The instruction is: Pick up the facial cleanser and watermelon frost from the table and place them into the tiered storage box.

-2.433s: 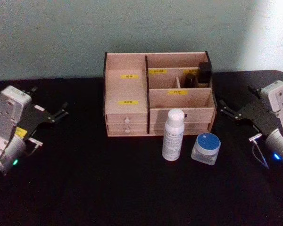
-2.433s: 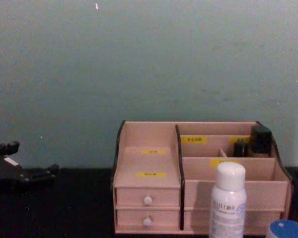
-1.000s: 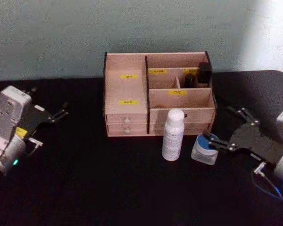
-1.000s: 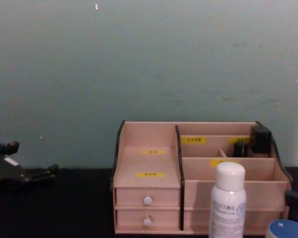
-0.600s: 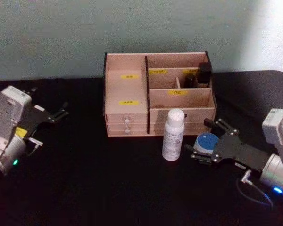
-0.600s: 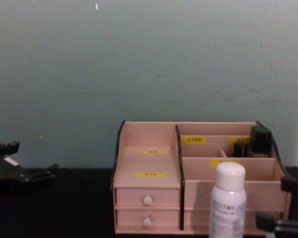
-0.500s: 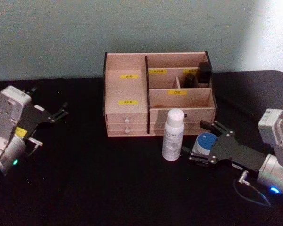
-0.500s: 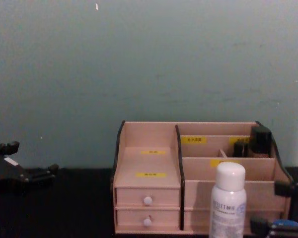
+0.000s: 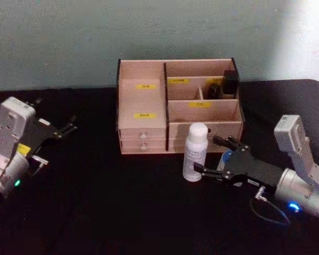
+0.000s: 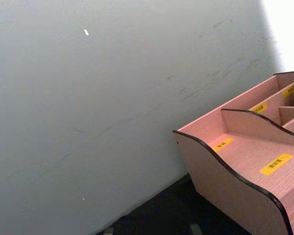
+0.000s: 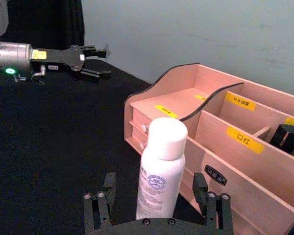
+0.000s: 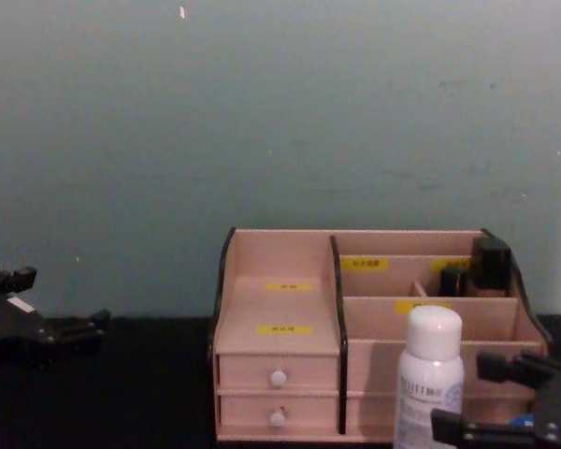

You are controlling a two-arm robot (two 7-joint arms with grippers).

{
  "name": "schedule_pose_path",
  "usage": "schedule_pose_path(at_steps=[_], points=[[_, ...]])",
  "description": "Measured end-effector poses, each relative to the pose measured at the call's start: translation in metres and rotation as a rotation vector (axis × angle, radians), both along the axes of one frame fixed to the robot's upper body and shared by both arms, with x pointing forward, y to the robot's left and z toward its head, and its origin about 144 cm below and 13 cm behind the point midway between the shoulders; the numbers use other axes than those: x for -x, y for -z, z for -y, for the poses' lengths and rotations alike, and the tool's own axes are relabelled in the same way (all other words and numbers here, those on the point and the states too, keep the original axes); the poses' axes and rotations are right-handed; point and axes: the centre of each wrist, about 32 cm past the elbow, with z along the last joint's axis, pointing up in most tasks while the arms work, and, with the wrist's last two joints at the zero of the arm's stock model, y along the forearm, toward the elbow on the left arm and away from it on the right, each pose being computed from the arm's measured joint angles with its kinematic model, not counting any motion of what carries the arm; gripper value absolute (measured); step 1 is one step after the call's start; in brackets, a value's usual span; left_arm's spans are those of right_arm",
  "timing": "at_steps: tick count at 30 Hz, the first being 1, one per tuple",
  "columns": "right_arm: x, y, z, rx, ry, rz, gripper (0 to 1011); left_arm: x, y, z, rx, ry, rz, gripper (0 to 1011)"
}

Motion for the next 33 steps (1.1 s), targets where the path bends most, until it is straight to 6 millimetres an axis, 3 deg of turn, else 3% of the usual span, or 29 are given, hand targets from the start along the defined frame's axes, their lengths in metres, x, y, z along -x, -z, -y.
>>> schedule_pose_path(at_steps=[33], points=[[-0.027,0.010,-0.015,-0.040,-0.003,-0.060,1000,0.000,0.000,0.000,0.000,0.000,0.000,1001]])
